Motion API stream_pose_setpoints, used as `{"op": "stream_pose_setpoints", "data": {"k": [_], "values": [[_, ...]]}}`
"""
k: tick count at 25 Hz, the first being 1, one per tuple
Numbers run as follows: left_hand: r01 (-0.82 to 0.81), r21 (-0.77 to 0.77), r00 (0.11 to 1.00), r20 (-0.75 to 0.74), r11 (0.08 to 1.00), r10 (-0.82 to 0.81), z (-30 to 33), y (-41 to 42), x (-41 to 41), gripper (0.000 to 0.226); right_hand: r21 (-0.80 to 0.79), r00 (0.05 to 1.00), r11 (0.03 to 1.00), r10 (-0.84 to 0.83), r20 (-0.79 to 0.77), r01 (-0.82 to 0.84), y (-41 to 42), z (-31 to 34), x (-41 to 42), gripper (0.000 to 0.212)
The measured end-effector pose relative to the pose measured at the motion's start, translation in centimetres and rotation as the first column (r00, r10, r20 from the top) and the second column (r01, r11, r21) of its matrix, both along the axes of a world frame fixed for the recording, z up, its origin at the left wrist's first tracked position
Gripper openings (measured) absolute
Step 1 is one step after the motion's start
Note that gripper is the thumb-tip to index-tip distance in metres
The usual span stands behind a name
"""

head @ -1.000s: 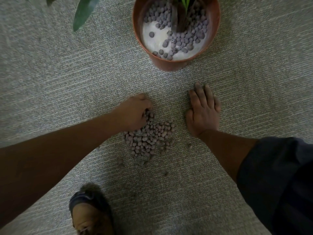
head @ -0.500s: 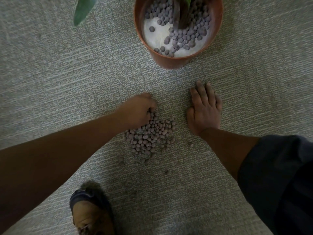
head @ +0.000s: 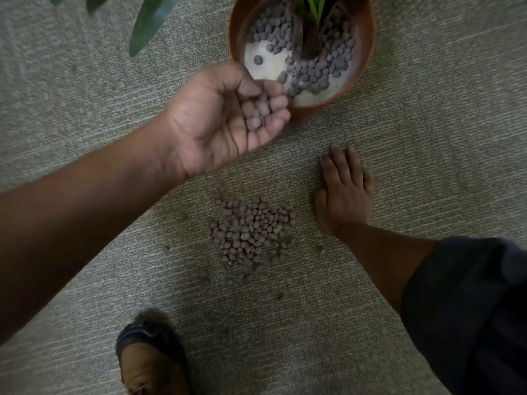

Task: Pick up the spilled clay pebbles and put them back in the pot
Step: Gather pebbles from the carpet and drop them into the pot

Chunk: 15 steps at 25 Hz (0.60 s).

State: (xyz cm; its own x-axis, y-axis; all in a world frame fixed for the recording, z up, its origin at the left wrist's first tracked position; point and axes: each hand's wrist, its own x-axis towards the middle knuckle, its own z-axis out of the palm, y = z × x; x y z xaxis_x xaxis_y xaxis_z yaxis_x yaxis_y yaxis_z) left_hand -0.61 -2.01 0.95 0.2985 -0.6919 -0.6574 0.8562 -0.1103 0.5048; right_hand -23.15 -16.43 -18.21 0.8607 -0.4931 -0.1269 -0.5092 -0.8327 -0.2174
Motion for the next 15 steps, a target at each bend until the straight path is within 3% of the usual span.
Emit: {"op": "stream_pose_setpoints", "data": {"k": [4,8,12,14,15], "values": [[-0.235,0.121,0.97,0.093,0.964,0.225,1.7,-1.5,0.4,0.029,-0.007,1.0,1.0,-0.004,0.012,0.004,0.0,0.0,0.1,0.063],[-0.266,0.141,0.959,0.136,0.954,0.247,2.0,-1.6,0.8,0.021,-0.018,1.0,1.0,-0.004,0.014,0.004,-0.1,-0.2,0.0,0.063],[-0.324,0.134,0.929,0.23,0.937,0.289,1.0,-1.4,0.8,0.041,-0.028,1.0,1.0,0.001,0.022,0.0,-0.1,-0.3,0.0,0.064],[-0.29,0.088,0.868,0.443,0.953,0.223,0.0,-0.7,-0.2,0.034,-0.023,1.0,1.0,-0.001,0.027,0.001,-0.1,-0.3,0.0,0.064],[-0.221,0.092,0.783,0.61,0.971,0.121,-0.8,0.1,-0.9,0.025,-0.016,1.0,1.0,0.001,0.028,0.0,-0.1,-0.3,0.0,0.064]]}}
